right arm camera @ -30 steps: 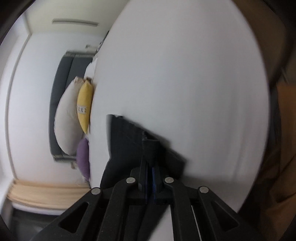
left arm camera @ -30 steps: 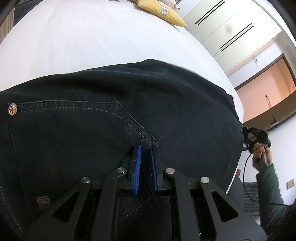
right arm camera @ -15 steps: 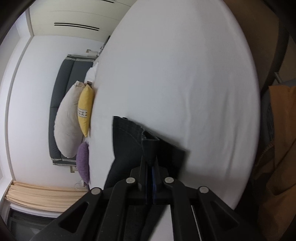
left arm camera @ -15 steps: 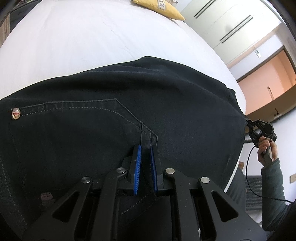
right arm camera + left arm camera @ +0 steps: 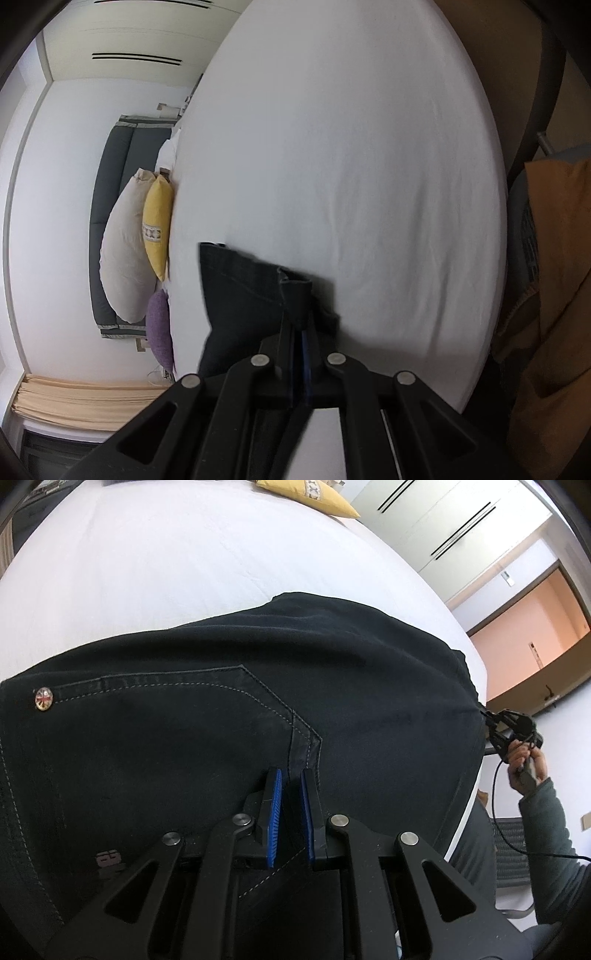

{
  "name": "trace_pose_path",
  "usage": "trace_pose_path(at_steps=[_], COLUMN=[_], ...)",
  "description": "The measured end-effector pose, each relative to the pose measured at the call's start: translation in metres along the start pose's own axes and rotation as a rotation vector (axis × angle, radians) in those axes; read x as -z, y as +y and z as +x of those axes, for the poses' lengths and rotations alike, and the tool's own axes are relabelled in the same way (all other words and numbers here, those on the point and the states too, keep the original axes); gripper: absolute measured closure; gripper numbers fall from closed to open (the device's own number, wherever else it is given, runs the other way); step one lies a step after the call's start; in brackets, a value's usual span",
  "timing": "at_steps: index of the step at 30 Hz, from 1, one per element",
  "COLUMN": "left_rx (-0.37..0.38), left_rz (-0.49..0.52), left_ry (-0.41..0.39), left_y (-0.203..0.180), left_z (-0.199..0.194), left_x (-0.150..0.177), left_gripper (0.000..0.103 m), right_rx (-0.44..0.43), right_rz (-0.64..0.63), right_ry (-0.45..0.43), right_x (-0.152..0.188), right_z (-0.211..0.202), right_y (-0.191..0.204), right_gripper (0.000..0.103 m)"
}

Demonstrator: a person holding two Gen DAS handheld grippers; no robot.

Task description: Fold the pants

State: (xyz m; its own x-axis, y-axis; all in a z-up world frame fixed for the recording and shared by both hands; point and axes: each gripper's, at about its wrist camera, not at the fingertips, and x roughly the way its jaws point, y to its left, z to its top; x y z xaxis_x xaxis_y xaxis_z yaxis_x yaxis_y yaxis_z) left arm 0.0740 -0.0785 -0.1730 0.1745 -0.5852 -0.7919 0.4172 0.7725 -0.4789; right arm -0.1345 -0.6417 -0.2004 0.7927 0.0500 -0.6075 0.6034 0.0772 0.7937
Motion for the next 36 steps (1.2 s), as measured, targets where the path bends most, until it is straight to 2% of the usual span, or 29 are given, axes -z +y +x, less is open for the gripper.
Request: trace_pose_path(at_steps=[3, 5, 6, 8, 9, 10, 11, 12, 13, 16, 17, 18, 20, 21, 22, 23, 24, 26, 27, 29, 31, 32, 33, 36], left_rx=[0.005, -0.008, -0.02, -0.054, -0.07, -0.08, -0.072, -0.058, -0.043, -0.023, -0.021, -0.015, -0.036, -0.048, -0.045, -0.033, -0.012, 0.019, 0.025, 0.024, 0.021, 0.024, 0.026, 0.023], left_rz=[-0.004, 0.007, 0.013, 0.025, 0.031, 0.038, 0.044, 0.048, 0.055, 0.08, 0.091, 0.097, 0.094, 0.088, 0.083, 0.076, 0.062, 0.04, 0.041, 0.046, 0.046, 0.041, 0.036, 0.026], left_ry=[-0.006, -0.018, -0.025, -0.037, -0.044, -0.054, -0.068, -0.08, -0.092, -0.092, -0.088, -0.083, -0.051, -0.03, -0.022, -0.028, -0.036, -0.043, -0.045, -0.05, -0.055, -0.059, -0.061, -0.067], left_y=[0.0, -0.002, -0.003, -0.009, -0.013, -0.018, -0.024, -0.03, -0.037, -0.058, -0.065, -0.066, -0.067, -0.066, -0.064, -0.061, -0.058, -0.053, -0.053, -0.054, -0.056, -0.056, -0.055, -0.053], left_z=[-0.003, -0.006, -0.008, -0.013, -0.016, -0.019, -0.022, -0.023, -0.023, -0.014, -0.008, -0.005, 0.007, 0.012, 0.014, 0.015, 0.015, 0.014, 0.017, 0.018, 0.021, 0.022, 0.023, 0.024], left_x=[0.002, 0.004, 0.005, 0.008, 0.009, 0.01, 0.009, 0.009, 0.007, -0.002, -0.004, -0.004, -0.001, 0.004, 0.008, 0.011, 0.014, 0.019, 0.019, 0.02, 0.02, 0.021, 0.022, 0.025], left_gripper=[0.093, 0.093, 0.093, 0.093, 0.093, 0.093, 0.093, 0.093, 0.093, 0.093, 0.093, 0.093, 0.093, 0.093, 0.093, 0.093, 0.093, 0.093, 0.093, 0.093, 0.093, 0.093, 0.093, 0.093], right_rx=[-0.037, -0.044, -0.032, 0.112, 0.183, 0.2, 0.157, 0.12, 0.055, -0.124, -0.155, -0.154, -0.114, -0.058, -0.006, 0.0, 0.005, -0.037, -0.028, 0.026, 0.083, 0.153, 0.171, 0.013], right_rz=[-0.024, -0.029, -0.03, -0.066, -0.102, -0.156, -0.222, -0.263, -0.33, -0.491, -0.517, -0.52, -0.489, -0.473, -0.465, -0.442, -0.408, -0.335, -0.324, -0.318, -0.261, -0.279, -0.319, -0.419], right_ry=[-0.007, -0.005, -0.013, -0.112, -0.159, -0.183, -0.177, -0.154, -0.082, 0.192, 0.265, 0.342, 0.449, 0.46, 0.449, 0.434, 0.417, 0.363, 0.294, 0.165, 0.086, 0.025, -0.004, 0.052], right_x=[0.003, 0.003, 0.003, 0.005, 0.008, 0.014, 0.023, 0.031, 0.048, 0.106, 0.124, 0.143, 0.16, 0.161, 0.158, 0.149, 0.137, 0.112, 0.092, 0.062, 0.043, 0.038, 0.039, 0.058], right_z=[-0.006, -0.012, -0.018, -0.044, -0.057, -0.067, -0.071, -0.068, -0.055, 0.006, 0.026, 0.051, 0.084, 0.093, 0.095, 0.092, 0.086, 0.067, 0.048, 0.017, -0.005, -0.019, -0.027, -0.027], right_y=[-0.002, 0.001, 0.004, 0.02, 0.032, 0.05, 0.072, 0.085, 0.107, 0.155, 0.161, 0.161, 0.143, 0.129, 0.116, 0.099, 0.084, 0.06, 0.048, 0.035, 0.027, 0.034, 0.046, 0.094], right_gripper=[0.101, 0.088, 0.084, 0.058, 0.058, 0.058, 0.058, 0.058, 0.058, 0.058, 0.058, 0.058, 0.058, 0.058, 0.076, 0.103, 0.103, 0.103, 0.103, 0.103, 0.103, 0.093, 0.093, 0.092])
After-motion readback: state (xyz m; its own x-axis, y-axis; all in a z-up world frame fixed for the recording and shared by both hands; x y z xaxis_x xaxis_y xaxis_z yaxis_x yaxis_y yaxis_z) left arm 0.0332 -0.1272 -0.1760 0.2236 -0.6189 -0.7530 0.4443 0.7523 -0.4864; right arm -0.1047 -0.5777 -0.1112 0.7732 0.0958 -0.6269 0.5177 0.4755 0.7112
